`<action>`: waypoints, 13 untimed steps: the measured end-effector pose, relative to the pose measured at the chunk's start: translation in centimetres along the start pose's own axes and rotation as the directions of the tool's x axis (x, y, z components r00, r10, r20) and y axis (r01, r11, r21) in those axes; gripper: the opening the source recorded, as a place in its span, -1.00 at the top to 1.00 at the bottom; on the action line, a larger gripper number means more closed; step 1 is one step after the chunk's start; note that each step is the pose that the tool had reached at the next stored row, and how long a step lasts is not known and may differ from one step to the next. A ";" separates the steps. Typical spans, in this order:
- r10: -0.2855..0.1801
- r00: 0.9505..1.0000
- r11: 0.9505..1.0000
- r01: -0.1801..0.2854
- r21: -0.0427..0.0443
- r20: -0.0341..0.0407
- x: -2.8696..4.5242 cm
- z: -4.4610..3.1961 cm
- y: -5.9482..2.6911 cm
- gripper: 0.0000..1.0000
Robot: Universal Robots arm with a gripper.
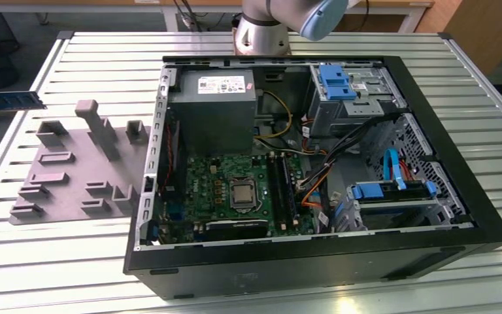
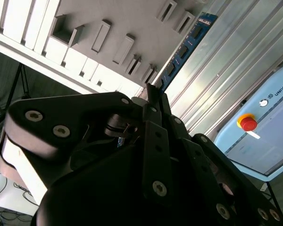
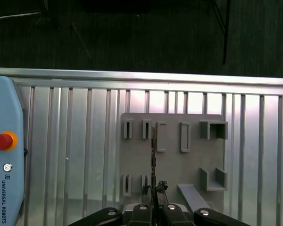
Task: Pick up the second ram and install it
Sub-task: 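Pick up the second ram and move it above second insertion slot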
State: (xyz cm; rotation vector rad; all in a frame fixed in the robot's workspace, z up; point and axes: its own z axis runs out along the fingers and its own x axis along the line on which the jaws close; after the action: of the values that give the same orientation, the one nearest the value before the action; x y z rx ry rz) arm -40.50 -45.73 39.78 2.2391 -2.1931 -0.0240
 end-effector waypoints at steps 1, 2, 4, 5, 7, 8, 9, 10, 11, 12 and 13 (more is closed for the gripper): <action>0.000 1.000 1.000 0.000 0.000 0.000 0.01 -0.01 -0.06 0.72; 0.000 1.000 1.000 0.000 0.000 0.000 0.01 0.00 -0.12 0.72; 0.000 1.000 1.000 0.000 0.000 0.000 0.01 0.00 -0.25 0.72; 0.000 1.000 1.000 0.000 0.000 0.000 0.01 0.00 -0.31 0.72; 0.000 1.000 1.000 0.000 0.000 0.000 0.01 0.00 -0.40 0.72; 0.000 1.000 1.000 0.000 0.000 0.000 0.02 0.01 -0.45 0.72; 0.000 1.000 1.000 0.000 0.000 0.000 0.02 0.00 -0.50 0.72; 0.000 1.000 1.000 0.000 0.000 0.000 0.02 0.00 -0.56 0.72; 0.000 1.000 1.000 0.000 0.000 0.000 0.02 0.00 -0.62 0.72; 0.000 1.000 1.000 0.000 0.000 0.000 0.02 0.00 -0.67 0.72; 0.000 1.000 1.000 0.000 0.000 0.000 0.02 0.00 -0.72 0.72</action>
State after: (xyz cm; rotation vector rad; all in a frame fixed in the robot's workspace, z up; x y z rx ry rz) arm -39.78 -45.74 39.78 2.2392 -2.1930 -0.0241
